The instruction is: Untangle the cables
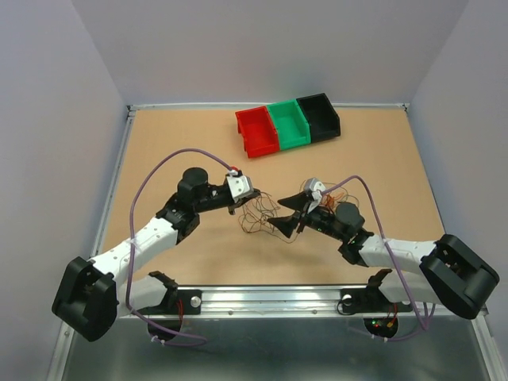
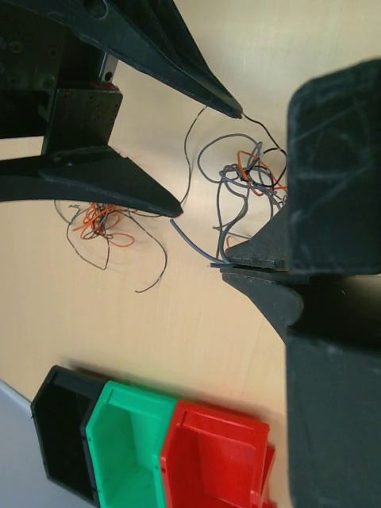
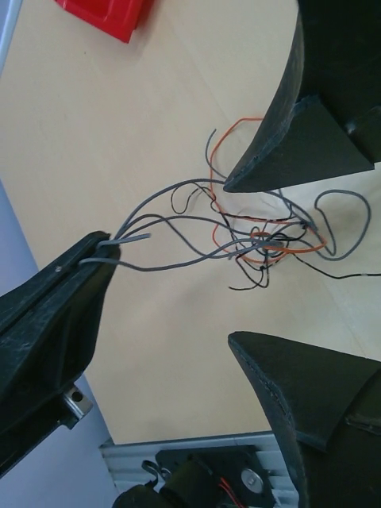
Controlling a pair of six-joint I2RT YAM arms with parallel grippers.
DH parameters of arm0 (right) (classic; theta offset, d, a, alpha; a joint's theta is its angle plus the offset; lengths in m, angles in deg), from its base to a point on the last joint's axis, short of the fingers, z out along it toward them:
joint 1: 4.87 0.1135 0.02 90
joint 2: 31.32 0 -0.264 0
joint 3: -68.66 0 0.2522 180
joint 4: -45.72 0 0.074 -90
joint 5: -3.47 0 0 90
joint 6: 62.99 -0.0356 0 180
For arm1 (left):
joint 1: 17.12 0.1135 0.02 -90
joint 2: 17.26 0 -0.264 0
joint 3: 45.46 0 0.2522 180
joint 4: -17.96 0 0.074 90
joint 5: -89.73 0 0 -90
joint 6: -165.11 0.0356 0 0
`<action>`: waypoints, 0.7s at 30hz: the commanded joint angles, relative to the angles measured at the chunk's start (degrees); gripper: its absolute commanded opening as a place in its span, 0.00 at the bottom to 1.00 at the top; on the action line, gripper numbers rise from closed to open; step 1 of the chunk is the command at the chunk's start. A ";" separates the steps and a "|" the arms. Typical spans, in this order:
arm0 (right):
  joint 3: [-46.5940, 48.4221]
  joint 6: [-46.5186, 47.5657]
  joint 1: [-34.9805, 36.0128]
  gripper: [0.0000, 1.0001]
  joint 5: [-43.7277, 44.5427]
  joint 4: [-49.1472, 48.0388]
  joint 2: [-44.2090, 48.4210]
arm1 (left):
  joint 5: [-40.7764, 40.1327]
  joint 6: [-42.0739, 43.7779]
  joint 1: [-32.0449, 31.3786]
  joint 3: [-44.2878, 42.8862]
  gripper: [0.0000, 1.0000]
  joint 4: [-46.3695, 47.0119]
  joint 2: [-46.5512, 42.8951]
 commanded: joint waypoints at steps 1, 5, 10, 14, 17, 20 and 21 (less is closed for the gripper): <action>4.73 -0.76 0.76 0.75 -4.75 -7.91 -2.26 | -1.86 3.02 -1.89 -2.46 0.04 -0.63 -0.14; 6.49 -0.76 1.82 0.74 -4.49 -8.61 -5.08 | -2.13 3.19 -2.60 -2.46 0.04 -1.07 0.04; 9.04 -0.76 2.87 0.70 -1.94 -9.05 -9.99 | -0.99 4.25 -3.39 -2.55 0.04 -2.65 -0.32; 10.71 -1.03 3.14 0.40 -0.19 -9.05 -12.02 | -0.02 4.69 -3.56 -2.90 0.04 -3.71 -0.58; 10.63 -1.20 3.31 0.14 0.78 -9.14 -11.94 | -0.98 4.34 -3.56 -3.60 0.05 -4.24 -0.49; 9.05 -0.94 3.23 0.01 2.89 -9.23 -10.10 | -3.52 3.63 -3.48 -4.39 0.16 -4.41 -0.58; 8.61 -0.85 3.31 0.01 3.68 -9.23 -8.87 | -4.14 3.55 -3.56 -4.57 0.23 -4.59 -0.67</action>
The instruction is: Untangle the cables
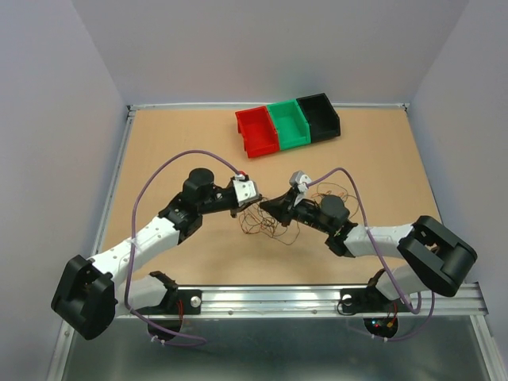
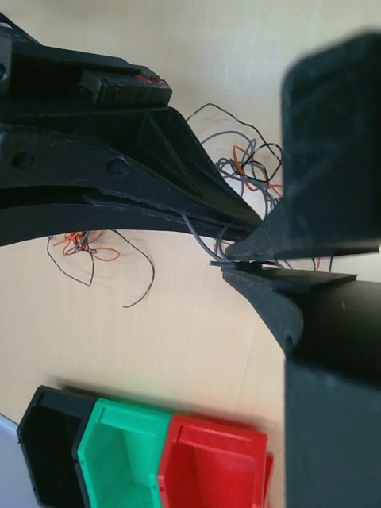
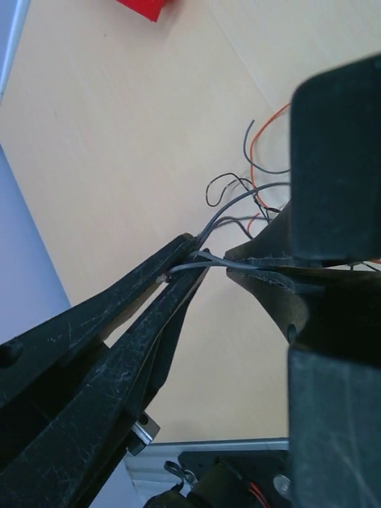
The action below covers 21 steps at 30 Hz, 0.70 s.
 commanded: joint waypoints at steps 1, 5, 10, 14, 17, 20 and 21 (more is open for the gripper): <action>0.37 0.61 0.63 0.01 3.31 -3.85 3.79 | -2.46 -0.17 -0.29 -3.61 0.39 0.90 -1.26; -1.05 0.35 0.62 0.01 3.75 -3.85 6.26 | -3.88 -0.26 -0.11 -3.26 0.69 0.81 -2.31; -1.75 0.17 0.63 0.01 3.67 -3.85 7.58 | -3.09 0.44 0.50 -2.03 0.79 1.42 -4.07; -1.93 0.09 0.54 0.01 4.28 -3.85 7.75 | -1.33 1.76 0.68 -1.85 0.79 0.81 -4.68; -2.01 -0.79 0.54 0.01 7.08 -3.85 7.93 | 1.64 4.73 1.29 -1.85 0.82 -1.12 -5.03; -2.10 -1.32 0.54 0.01 8.67 -3.85 8.19 | 4.99 7.47 1.47 -1.50 0.84 -3.40 -5.56; -2.28 -1.41 0.54 0.01 9.11 -3.94 8.37 | 5.44 8.78 1.56 -1.33 0.84 -3.67 -5.56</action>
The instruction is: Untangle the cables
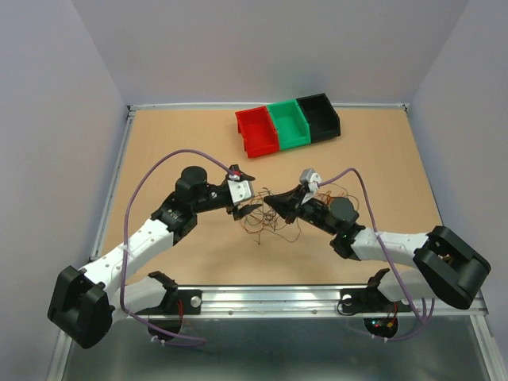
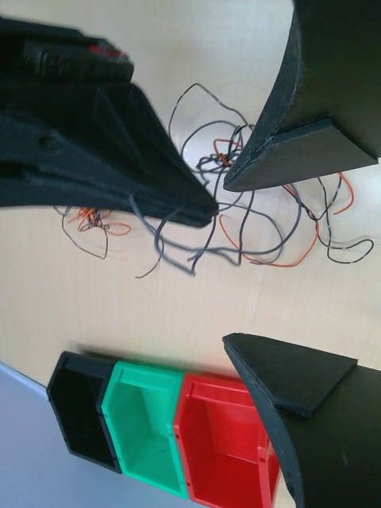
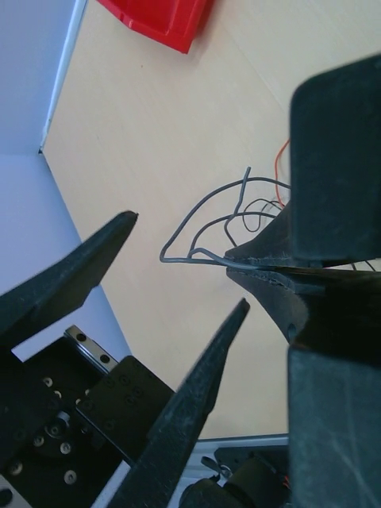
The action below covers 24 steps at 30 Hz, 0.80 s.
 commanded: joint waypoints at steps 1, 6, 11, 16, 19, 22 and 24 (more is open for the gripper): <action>-1.40 -0.71 0.41 0.01 3.67 -4.13 1.83 | 5.37 5.10 0.03 0.36 0.84 -1.90 -1.74; -2.28 -0.97 0.32 0.01 5.34 -4.57 2.98 | 6.60 7.29 0.03 -1.39 0.84 -4.71 1.68; -3.42 -0.88 0.32 0.01 6.13 -5.10 4.38 | 6.52 6.95 0.03 -5.69 0.77 -8.31 8.70; -3.95 -0.62 0.41 0.01 5.96 -5.54 5.09 | 5.90 6.16 0.03 -7.81 0.73 -9.02 13.29; -4.04 -0.45 0.41 0.01 6.13 -5.63 5.09 | 6.51 6.94 0.12 -8.43 0.47 -10.07 14.52; -4.30 -0.36 0.41 0.00 7.36 -5.63 5.17 | 6.69 7.39 0.03 -8.78 0.00 -10.51 14.44; -4.65 -0.53 0.41 0.01 11.03 -5.54 5.61 | 5.99 7.04 0.03 -8.61 0.00 -10.43 13.30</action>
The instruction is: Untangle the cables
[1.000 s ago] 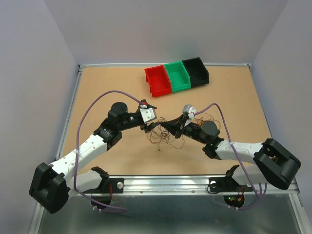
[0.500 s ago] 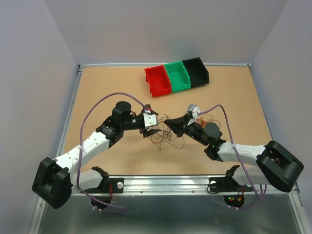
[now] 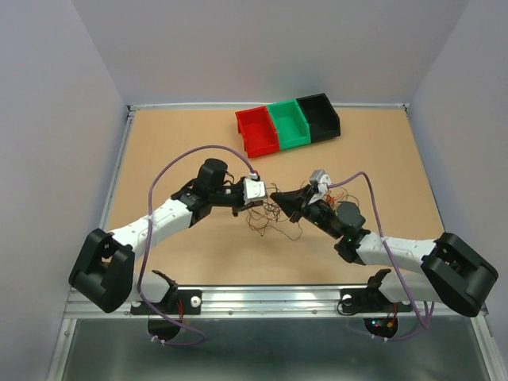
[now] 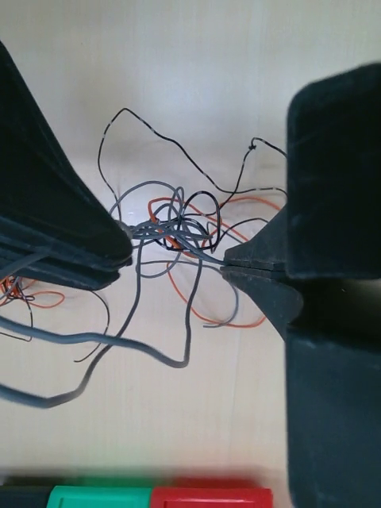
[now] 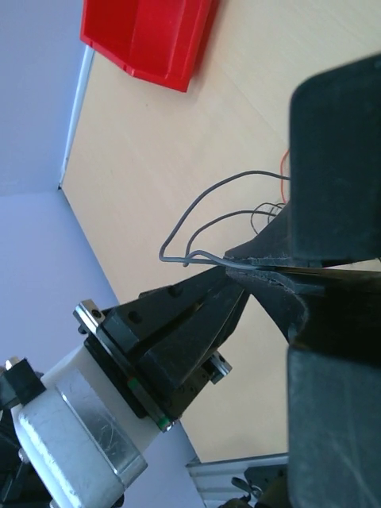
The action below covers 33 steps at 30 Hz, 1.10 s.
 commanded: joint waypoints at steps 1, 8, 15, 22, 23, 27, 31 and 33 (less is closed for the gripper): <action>-2.47 -0.16 0.34 0.01 6.87 -4.21 2.05 | -0.37 -0.39 0.20 -2.29 0.00 0.72 -3.16; -7.21 -4.47 0.25 0.01 37.94 -3.94 6.00 | -8.37 -13.20 6.07 -1.67 0.00 8.28 -11.15; -8.89 -2.71 0.17 0.01 47.84 -2.72 7.15 | -6.79 -15.17 11.37 -9.38 0.00 2.05 -14.51; -9.33 0.62 0.17 0.61 41.20 -1.22 9.60 | -5.74 -18.15 11.37 -22.92 0.00 -5.51 -13.46; -9.68 1.24 0.25 0.73 40.04 -1.22 10.13 | -5.30 -18.68 11.28 -24.94 0.00 -8.56 -12.76; -10.82 3.43 0.17 0.89 26.28 -1.22 13.65 | -1.87 -20.35 10.58 -31.55 0.00 -11.49 -9.77; -10.12 6.24 0.17 0.89 14.12 -1.31 14.27 | -3.36 -20.35 6.98 -31.73 0.00 -11.41 -8.80; -9.07 6.60 0.25 0.89 10.25 -1.39 12.70 | -5.11 -20.35 5.49 -31.73 0.00 -11.32 -8.27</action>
